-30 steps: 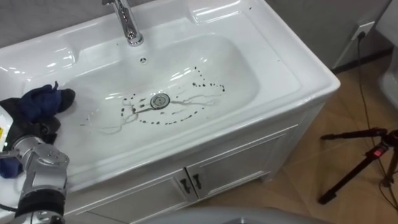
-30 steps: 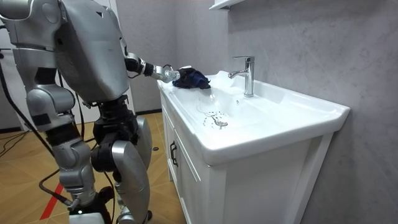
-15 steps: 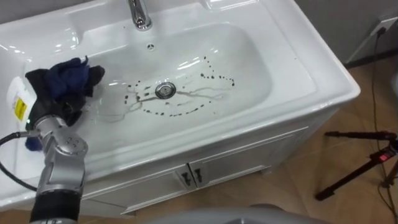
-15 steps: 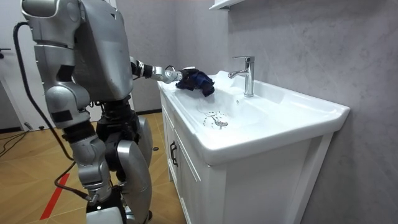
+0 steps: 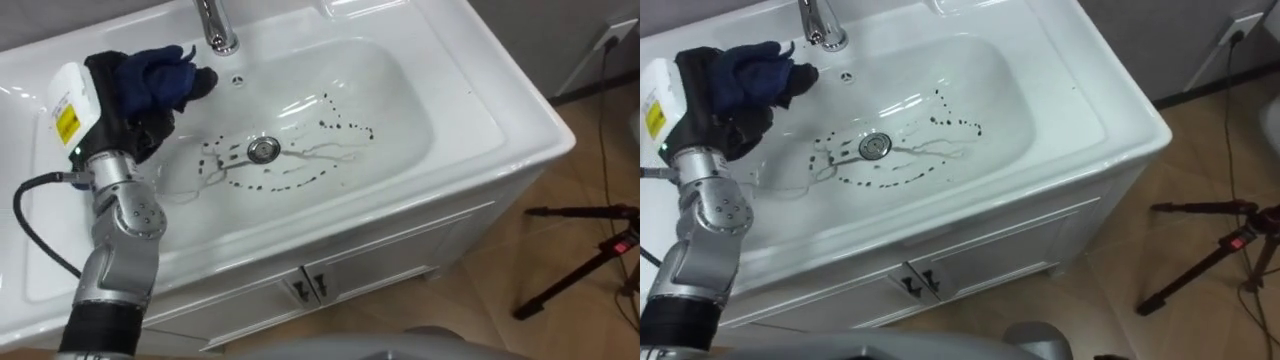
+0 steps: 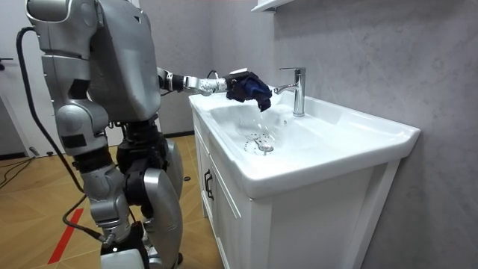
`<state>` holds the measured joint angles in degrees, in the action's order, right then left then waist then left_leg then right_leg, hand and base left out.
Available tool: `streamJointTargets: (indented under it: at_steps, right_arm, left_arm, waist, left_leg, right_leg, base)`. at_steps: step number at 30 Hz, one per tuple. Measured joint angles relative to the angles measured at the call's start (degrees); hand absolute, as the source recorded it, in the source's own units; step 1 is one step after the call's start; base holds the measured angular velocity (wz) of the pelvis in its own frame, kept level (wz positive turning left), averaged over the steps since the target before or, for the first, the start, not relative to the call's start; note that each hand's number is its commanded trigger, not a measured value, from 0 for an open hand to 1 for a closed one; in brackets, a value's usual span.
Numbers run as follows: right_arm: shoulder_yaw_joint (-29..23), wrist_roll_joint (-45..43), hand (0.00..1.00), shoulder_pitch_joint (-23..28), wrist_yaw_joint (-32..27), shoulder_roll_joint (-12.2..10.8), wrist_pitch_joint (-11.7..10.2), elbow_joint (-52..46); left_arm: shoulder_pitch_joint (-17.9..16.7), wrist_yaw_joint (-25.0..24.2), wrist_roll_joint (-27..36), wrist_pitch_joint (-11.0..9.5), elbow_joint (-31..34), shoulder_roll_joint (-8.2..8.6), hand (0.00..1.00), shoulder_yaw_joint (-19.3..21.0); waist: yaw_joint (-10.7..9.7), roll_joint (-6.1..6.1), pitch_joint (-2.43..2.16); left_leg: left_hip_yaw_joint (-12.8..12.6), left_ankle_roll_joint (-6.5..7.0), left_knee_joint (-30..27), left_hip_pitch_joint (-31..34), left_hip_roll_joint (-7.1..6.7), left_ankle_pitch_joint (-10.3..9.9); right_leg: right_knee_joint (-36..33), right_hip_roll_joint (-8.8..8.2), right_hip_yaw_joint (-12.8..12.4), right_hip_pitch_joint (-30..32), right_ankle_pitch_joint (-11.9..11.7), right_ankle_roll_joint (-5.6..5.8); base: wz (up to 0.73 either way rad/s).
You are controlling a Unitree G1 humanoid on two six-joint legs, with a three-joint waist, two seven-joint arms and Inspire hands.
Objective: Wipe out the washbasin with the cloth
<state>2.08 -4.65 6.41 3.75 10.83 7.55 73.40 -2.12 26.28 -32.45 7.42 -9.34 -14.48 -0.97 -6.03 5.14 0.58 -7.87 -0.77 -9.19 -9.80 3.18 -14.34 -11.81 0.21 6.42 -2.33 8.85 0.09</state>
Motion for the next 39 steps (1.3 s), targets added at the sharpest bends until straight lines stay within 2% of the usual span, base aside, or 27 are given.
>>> streamJointTargets:
  at_steps: [5,12,14,19,23,26,30,32,39]
  right_arm:
    - [0.42,0.25,0.0,0.34,0.23,0.0,0.05,0.38]
    - [1.16,2.1,0.0,0.31,0.91,0.1,0.42,0.35]
    - [1.13,2.07,0.0,0.29,1.17,0.14,1.19,0.34]
    - [1.03,2.08,0.0,0.37,1.09,0.26,2.01,0.28]
    - [0.2,1.84,0.0,0.29,1.05,0.24,1.98,0.06]
    - [-0.94,1.81,0.0,0.23,0.91,0.23,1.91,0.08]
    - [-1.68,1.77,0.0,0.38,0.75,0.27,2.15,0.13]
    - [-1.77,1.74,0.0,0.38,0.92,0.28,2.31,0.13]
    - [-3.06,1.78,0.0,0.49,1.18,0.39,2.61,0.01]
  left_arm:
    - [-0.08,-2.19,-5.38,0.1,-1.91,0.0,1.0,-2.09]
    - [-0.21,-4.99,-6.09,0.47,-8.1,0.0,1.0,-4.3]
    - [-0.21,-7.0,-7.65,1.56,-10.96,0.01,1.0,-4.56]
    - [-0.21,-9.7,-8.98,3.12,-12.48,0.01,1.0,-4.93]
    - [-0.21,-11.25,-14.64,3.87,-14.61,0.03,1.0,-4.93]
    - [-0.21,-11.89,-18.2,3.96,-15.47,0.03,1.0,-4.92]
    - [-0.2,-12.31,-21.99,4.08,-16.45,0.09,1.0,-4.96]
    - [-0.21,-13.7,-24.58,4.77,-17.78,0.22,1.0,-4.98]
    - [-0.13,-16.7,-30.73,5.9,-20.46,0.59,1.0,-4.97]
  waist:
    - [-0.13,-0.43,0.2]
    - [-0.03,-0.46,0.03]
    - [-0.48,-0.55,-0.01]
    - [-0.65,-0.5,-0.07]
    - [-2.02,-0.16,-0.29]
    - [-3.08,-0.14,-0.3]
    - [-3.54,-0.18,-0.23]
    - [-4.5,-0.12,-0.17]
    - [-5.4,0.11,0.06]
  left_leg:
    - [-0.01,-0.01,-0.03,0.09,0.02,0.0]
    - [-1.48,-0.01,-0.04,-0.35,0.02,0.0]
    - [-1.62,-0.01,-0.09,-0.35,0.01,0.0]
    - [-2.4,-0.01,-0.12,-0.29,0.05,0.0]
    - [-2.39,-0.01,-0.14,-0.35,0.03,0.0]
    - [-2.39,-0.01,-0.15,-0.51,0.04,0.0]
    - [-2.64,-0.01,-0.15,-0.91,0.04,0.0]
    - [-2.76,-0.01,-0.16,-1.01,0.04,0.0]
    - [-2.82,-0.01,0.53,-0.98,0.23,-0.05]
  right_leg:
    - [0.02,0.0,0.06,0.03,0.0,-0.01]
    - [-0.24,0.18,-1.26,0.4,0.0,-0.01]
    - [-0.27,0.21,-1.49,0.49,0.01,-0.01]
    - [-0.8,0.17,-1.56,0.91,0.03,-0.04]
    - [-0.83,0.16,-1.59,0.84,0.02,-0.04]
    - [-0.85,0.15,-1.54,0.69,0.02,-0.04]
    - [-1.01,0.1,-1.55,0.44,0.03,-0.05]
    - [-0.87,0.05,-1.51,0.38,0.04,-0.04]
    - [-1.02,0.28,-1.5,0.66,0.02,-0.1]
  base:
    - [0.0]
    - [-0.1]
    - [-0.05]
    - [-0.02]
    - [-0.01]
    - [0.01]
    - [0.0]
    - [0.0]
    - [0.0]
